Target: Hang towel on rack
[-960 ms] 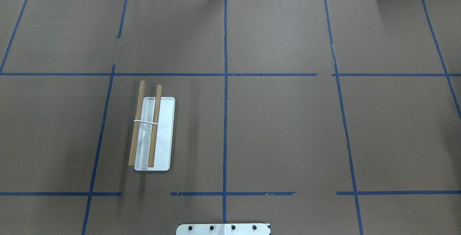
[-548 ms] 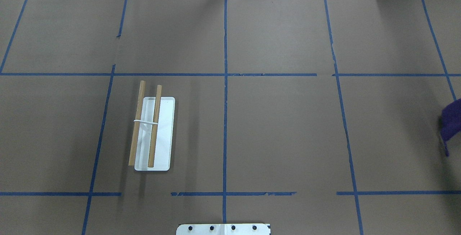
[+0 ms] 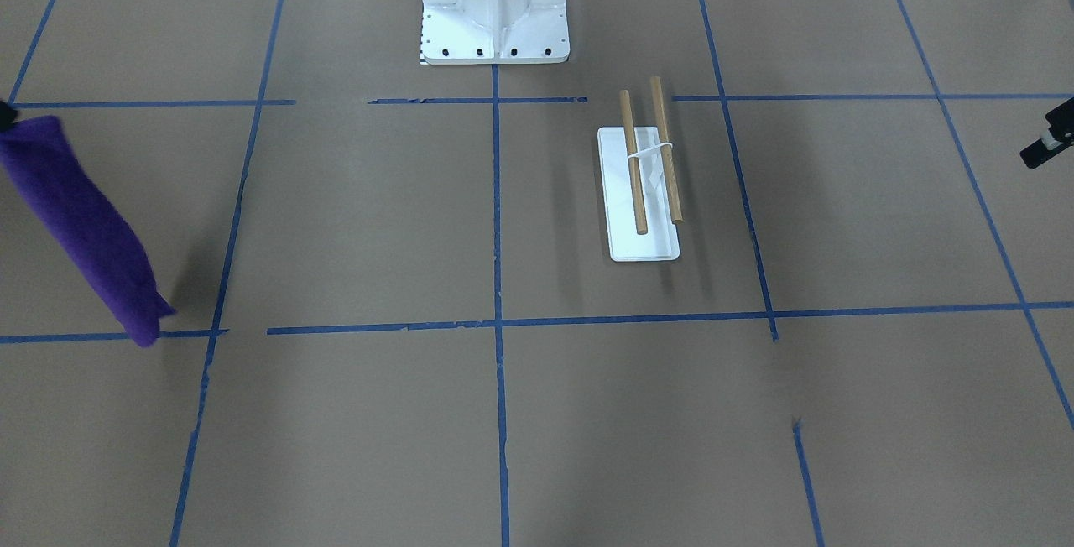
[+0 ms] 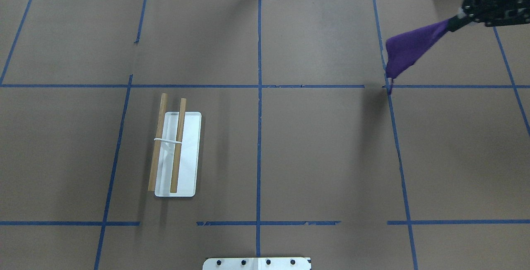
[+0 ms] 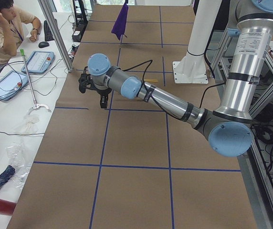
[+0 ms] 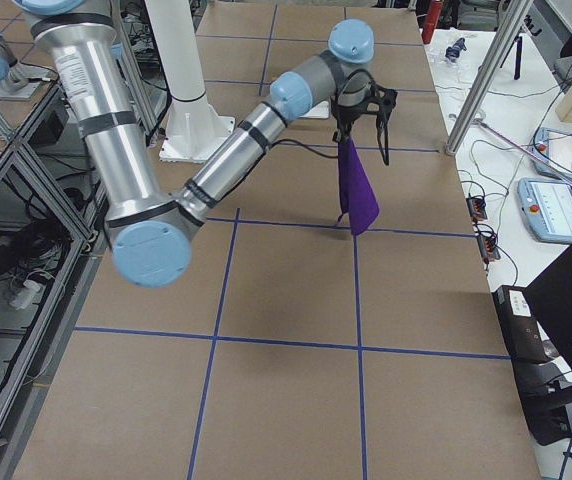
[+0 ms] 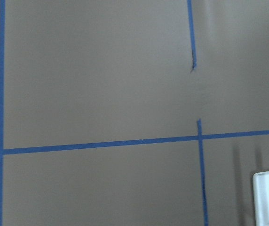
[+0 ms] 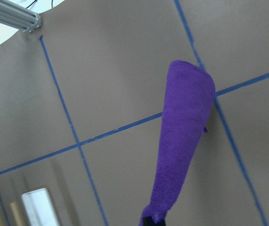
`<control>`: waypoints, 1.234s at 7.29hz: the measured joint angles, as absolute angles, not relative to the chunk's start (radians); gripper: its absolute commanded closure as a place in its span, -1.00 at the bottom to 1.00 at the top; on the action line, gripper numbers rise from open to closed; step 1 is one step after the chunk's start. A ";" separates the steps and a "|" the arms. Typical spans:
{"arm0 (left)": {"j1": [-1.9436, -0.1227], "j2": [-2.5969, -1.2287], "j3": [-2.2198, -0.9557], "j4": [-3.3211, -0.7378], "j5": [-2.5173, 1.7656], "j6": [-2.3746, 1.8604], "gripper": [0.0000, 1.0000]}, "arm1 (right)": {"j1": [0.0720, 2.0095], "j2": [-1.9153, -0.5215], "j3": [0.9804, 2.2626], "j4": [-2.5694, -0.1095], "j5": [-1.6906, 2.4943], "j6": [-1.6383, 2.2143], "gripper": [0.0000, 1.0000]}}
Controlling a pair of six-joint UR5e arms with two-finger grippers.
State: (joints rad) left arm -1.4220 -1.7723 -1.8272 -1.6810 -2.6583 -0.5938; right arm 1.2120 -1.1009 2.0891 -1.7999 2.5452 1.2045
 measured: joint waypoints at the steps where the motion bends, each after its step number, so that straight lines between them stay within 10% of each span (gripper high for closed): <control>1: -1.366 -1.819 -1.820 -1.771 -2.671 -0.808 -1.00 | 1.127 -0.984 2.067 -1.788 2.530 1.381 1.00; 9: -0.980 -2.155 -1.737 -2.113 -2.559 -1.940 -1.00 | 0.837 -0.724 1.900 -1.456 2.297 1.907 1.00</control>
